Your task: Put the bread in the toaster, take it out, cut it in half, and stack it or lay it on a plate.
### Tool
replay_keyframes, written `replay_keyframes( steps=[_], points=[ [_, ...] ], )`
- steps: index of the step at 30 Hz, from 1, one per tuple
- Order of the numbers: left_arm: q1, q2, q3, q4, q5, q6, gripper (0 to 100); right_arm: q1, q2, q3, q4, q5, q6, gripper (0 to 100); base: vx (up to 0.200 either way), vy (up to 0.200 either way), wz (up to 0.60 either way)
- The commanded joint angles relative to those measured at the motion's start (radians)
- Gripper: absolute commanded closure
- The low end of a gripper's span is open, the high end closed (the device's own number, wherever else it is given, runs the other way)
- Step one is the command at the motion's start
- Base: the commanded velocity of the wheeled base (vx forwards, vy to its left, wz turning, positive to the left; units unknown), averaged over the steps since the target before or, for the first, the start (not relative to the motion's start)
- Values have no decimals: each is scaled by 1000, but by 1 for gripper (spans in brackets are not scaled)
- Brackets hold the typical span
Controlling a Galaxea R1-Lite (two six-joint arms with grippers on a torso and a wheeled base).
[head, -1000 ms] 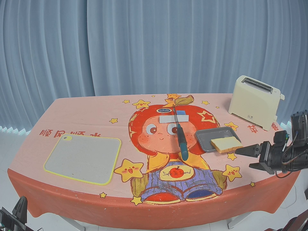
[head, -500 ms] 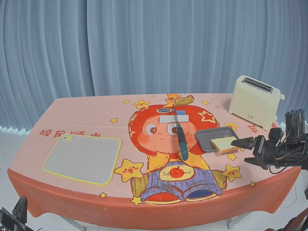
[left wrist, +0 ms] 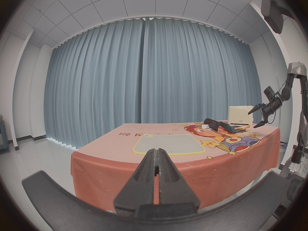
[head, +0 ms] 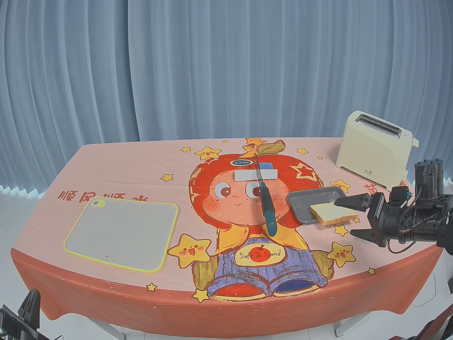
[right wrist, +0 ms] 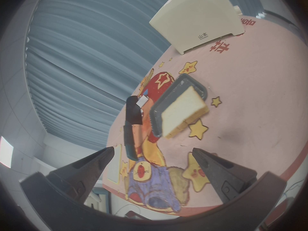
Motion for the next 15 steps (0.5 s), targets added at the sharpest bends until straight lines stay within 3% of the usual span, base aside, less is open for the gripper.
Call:
replay_keyframes(
  steps=[1, 8, 15],
  points=[
    [0, 2, 18, 0, 0, 0, 100, -23, 31, -4, -47, 33, 38, 0, 0, 0, 0],
    [0, 2, 18, 0, 0, 0, 100, -46, 74, -5, -84, 56, 72, 0, 0, 0, 0],
    [0, 2, 18, 0, 0, 0, 100, -47, 107, -11, -85, 55, 73, 0, 0, 0, 0]
  ],
)
